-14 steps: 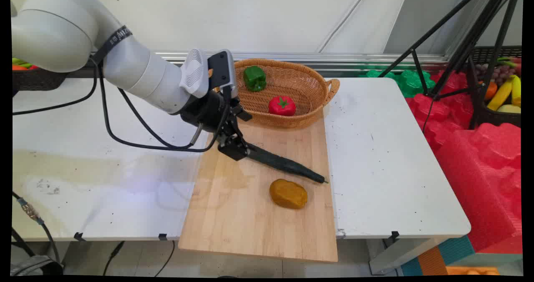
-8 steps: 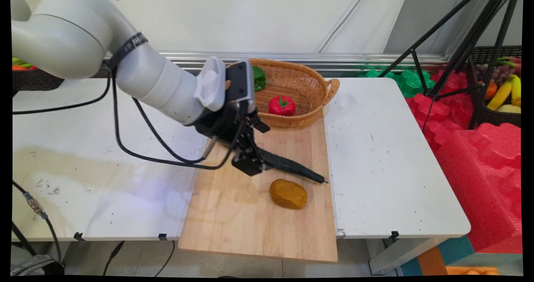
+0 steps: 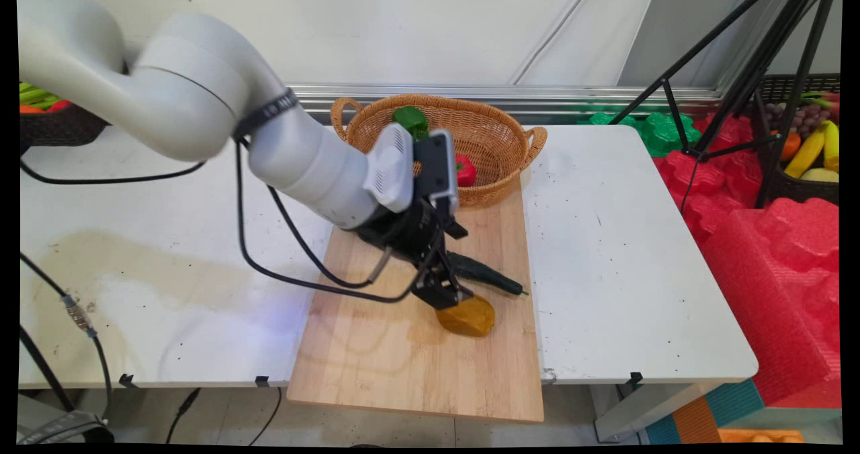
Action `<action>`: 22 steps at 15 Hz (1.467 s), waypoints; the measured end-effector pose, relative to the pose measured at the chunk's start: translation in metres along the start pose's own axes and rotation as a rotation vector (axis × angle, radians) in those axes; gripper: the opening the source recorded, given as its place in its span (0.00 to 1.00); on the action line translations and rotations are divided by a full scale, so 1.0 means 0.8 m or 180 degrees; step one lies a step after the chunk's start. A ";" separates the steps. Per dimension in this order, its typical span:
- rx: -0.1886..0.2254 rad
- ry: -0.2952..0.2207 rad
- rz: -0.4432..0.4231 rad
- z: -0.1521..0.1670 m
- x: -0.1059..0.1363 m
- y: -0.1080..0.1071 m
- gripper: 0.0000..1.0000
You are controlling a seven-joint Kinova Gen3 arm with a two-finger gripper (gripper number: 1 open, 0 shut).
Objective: Pick up the potato from the cutting board, then place the picked object in the vegetable basket
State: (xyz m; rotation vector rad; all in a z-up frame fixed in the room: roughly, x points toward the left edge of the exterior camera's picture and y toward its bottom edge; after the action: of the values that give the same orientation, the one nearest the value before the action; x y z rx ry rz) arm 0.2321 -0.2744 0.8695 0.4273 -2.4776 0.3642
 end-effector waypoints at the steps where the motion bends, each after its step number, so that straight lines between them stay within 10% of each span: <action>1: -0.0029 -0.0018 0.0017 0.012 0.000 0.001 1.00; 16: -0.0319 -0.0249 0.0282 0.113 -0.021 0.020 1.00; 17: -0.0319 -0.0246 0.0287 0.114 -0.021 0.020 0.00; 22: -0.0253 -0.0180 0.0330 0.099 -0.014 0.016 0.00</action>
State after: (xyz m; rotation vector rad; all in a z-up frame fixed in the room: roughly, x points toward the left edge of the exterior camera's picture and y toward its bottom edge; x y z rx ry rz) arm 0.1957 -0.2878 0.7983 0.2810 -2.5659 0.2978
